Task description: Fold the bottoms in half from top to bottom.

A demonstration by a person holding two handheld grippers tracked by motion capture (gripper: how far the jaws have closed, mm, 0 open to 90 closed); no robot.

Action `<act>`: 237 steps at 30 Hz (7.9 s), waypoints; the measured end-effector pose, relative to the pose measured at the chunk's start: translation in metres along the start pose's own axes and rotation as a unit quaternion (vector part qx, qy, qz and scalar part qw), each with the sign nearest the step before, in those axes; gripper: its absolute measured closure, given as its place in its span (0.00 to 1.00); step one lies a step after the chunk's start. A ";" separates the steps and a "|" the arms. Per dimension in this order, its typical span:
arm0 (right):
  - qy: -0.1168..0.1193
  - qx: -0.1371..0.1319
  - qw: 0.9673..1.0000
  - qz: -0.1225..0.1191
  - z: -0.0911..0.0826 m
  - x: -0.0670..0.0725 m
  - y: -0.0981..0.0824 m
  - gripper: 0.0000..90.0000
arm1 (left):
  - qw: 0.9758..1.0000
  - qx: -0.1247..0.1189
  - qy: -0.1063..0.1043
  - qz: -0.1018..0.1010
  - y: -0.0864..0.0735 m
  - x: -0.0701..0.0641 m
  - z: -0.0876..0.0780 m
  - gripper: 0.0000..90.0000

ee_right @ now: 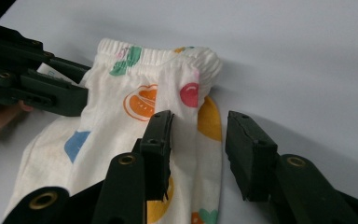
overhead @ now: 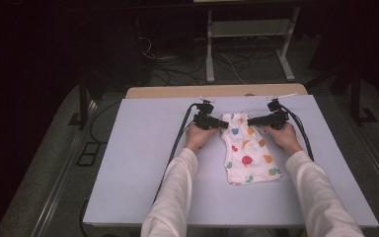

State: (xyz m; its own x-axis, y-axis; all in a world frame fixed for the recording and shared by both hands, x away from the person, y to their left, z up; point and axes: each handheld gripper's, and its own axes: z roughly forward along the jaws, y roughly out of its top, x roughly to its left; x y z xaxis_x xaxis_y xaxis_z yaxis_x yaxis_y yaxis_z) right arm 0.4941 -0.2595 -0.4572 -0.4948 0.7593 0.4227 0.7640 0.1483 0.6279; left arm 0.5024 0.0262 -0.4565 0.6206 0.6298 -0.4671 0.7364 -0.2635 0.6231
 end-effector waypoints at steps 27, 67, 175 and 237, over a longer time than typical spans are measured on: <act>-0.032 -0.016 0.999 -0.029 -0.001 0.013 -0.005 0.98 | 1.000 -0.008 -0.008 -0.027 0.000 0.001 0.000 0.98; 0.009 -0.101 0.993 -0.057 -0.061 0.035 -0.033 0.98 | 0.996 -0.065 -0.065 0.005 -0.015 -0.038 -0.036 0.99; -0.002 -0.031 0.995 -0.093 -0.060 0.098 -0.041 0.88 | 0.982 -0.005 -0.094 0.163 -0.088 -0.089 -0.034 0.98; 0.037 0.121 0.984 -0.122 -0.069 0.118 -0.108 0.97 | 0.991 -0.076 -0.056 0.093 -0.098 -0.078 -0.059 0.34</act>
State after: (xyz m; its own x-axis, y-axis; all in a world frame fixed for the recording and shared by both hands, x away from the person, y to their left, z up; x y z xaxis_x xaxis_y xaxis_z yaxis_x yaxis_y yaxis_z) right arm 0.3243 -0.2296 -0.4299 -0.6975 0.6356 0.3309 0.6908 0.4739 0.5460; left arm 0.3663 0.0459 -0.4441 0.7741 0.4934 -0.3967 0.5626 -0.2487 0.7884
